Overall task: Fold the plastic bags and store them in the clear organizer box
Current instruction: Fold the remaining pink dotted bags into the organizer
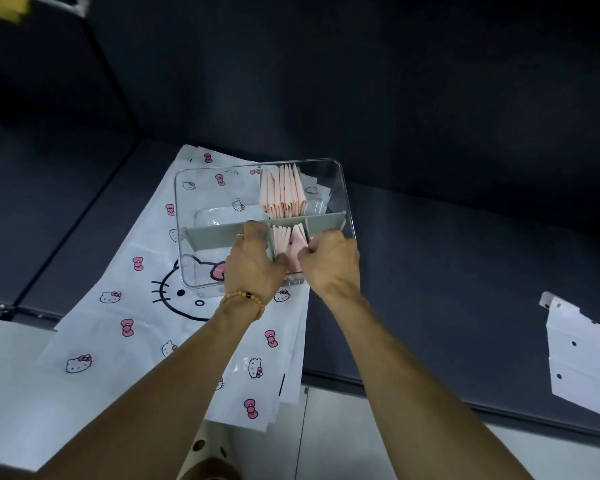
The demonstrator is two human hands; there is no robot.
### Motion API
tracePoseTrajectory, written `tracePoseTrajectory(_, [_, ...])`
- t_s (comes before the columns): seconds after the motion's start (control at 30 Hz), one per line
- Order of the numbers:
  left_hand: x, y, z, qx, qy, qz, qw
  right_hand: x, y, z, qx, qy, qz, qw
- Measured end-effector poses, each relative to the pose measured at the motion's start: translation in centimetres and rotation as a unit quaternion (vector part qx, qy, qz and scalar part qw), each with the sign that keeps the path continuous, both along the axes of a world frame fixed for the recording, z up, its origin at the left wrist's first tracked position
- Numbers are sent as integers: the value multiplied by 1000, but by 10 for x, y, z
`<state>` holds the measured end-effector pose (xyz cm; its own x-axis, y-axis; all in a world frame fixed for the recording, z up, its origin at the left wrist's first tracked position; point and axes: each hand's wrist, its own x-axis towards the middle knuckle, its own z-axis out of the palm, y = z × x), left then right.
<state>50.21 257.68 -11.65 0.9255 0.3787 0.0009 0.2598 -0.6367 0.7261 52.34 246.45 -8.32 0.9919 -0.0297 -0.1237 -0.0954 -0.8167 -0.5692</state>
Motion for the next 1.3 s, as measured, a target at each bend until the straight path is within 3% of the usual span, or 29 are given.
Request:
tracePoseTrajectory(0.1, [0,2,0,-11,-1,-10,1000,-7,1,-4,61,-9,4,998])
tracePoseTrajectory(0.27, [-2,4,0,-20,-2,-26,999,-6,2,-9,3,-21,19,1000])
tracePoseTrajectory(0.37, [-6,2,10,-41,-5,-13,999,-12,-4,-5,51,-44,2,998])
tracePoseTrajectory(0.6, [-44,-58,40,-251,-74,-18,965,-43,-93,8,181,-86,-180,963])
tracePoseTrajectory(0.7, [-59,-110,35,-322,-32,-65,944,-62,-153,8,196,-92,-258,942])
tracePoseTrajectory(0.9, [-76,-229,19,-365,59,-212,905,-114,-294,-6,138,-82,-412,897])
tracePoseTrajectory(1.1, [-75,-340,-7,-255,105,-352,895,-155,-399,-40,58,-37,-455,888])
tracePoseTrajectory(1.2, [-69,-380,-22,-115,92,-439,886,-163,-421,-57,-2,-37,-395,918])
tracePoseTrajectory(1.3, [-61,-400,-38,93,13,-530,842,-168,-423,-72,-83,-50,-347,933])
